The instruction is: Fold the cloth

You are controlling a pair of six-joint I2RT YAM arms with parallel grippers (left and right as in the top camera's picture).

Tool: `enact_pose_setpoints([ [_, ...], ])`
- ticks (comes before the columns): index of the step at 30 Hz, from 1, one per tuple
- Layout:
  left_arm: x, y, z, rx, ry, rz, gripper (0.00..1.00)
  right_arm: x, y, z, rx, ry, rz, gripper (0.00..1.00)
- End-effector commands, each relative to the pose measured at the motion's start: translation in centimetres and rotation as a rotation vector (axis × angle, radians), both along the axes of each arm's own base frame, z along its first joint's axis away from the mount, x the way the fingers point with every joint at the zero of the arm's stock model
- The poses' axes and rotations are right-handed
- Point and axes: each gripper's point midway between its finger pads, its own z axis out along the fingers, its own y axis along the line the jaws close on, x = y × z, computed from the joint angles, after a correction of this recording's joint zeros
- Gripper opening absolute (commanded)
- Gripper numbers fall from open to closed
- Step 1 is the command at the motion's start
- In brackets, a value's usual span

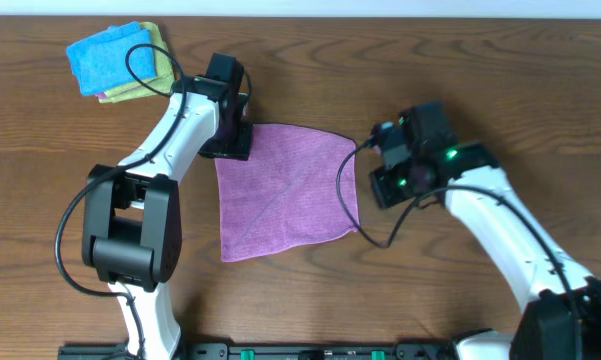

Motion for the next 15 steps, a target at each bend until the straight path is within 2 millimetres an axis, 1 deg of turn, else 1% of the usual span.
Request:
enact_pose_setpoints([
  [1,-0.2,-0.4,-0.7,-0.02,0.019,-0.015,0.48,-1.3,2.4,-0.8,0.043,0.017,0.015,0.02],
  [2,-0.3,-0.5,-0.7,-0.026,0.021,-0.015,0.48,-1.4,2.9,-0.9,0.046,0.006,0.031,0.01],
  [4,-0.3,-0.6,-0.7,-0.027,0.022,-0.016,0.48,-1.2,3.4,-1.2,0.03,-0.019,0.024,0.01],
  [7,-0.2,-0.6,-0.7,-0.028,0.018,-0.017,0.48,0.1,3.7,-2.1,-0.011,-0.079,0.012,0.01],
  [11,-0.3,-1.1,-0.7,-0.054,0.022,-0.021,0.48,2.7,5.0,-3.6,0.024,-0.126,-0.01,0.02],
  [15,-0.4,-1.1,-0.7,-0.053,0.028,-0.021,0.48,4.0,5.4,-5.4,0.011,-0.123,-0.018,0.02],
])
